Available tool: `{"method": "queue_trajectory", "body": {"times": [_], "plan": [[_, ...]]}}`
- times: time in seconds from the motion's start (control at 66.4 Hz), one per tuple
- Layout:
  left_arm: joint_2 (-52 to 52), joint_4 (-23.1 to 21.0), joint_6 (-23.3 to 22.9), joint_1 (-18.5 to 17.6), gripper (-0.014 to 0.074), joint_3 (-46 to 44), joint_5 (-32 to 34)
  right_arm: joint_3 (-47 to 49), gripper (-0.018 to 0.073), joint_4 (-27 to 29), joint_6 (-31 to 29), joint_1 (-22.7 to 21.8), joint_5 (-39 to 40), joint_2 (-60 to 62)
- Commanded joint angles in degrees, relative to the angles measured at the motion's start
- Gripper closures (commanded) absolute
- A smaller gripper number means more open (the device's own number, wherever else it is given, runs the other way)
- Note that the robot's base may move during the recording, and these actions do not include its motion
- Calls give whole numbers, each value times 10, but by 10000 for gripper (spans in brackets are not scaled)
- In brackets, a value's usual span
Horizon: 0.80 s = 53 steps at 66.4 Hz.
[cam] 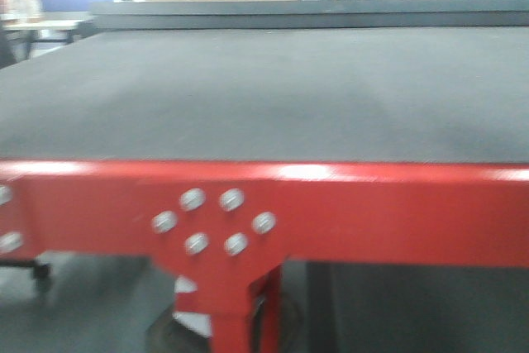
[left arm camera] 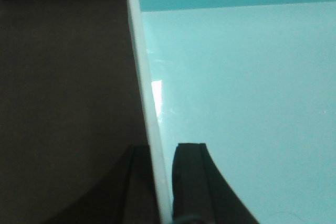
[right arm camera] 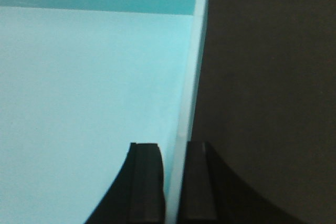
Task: Fetch blue bin and place on conveyor start
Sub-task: 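Drive up to the red-framed conveyor holding the bin over the belt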
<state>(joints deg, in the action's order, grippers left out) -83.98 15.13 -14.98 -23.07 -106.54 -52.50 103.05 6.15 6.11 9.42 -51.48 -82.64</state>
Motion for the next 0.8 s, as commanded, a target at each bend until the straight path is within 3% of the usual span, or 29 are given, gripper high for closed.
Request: {"method": "queue_trajectory", "body": {"times": [0.0, 0.784], "plan": [[8, 47, 8, 5, 708, -5, 13, 4, 712, -24, -10, -6, 20, 10], [8, 47, 8, 5, 708, -5, 14, 4, 712, -24, -10, -6, 21, 10]]}}
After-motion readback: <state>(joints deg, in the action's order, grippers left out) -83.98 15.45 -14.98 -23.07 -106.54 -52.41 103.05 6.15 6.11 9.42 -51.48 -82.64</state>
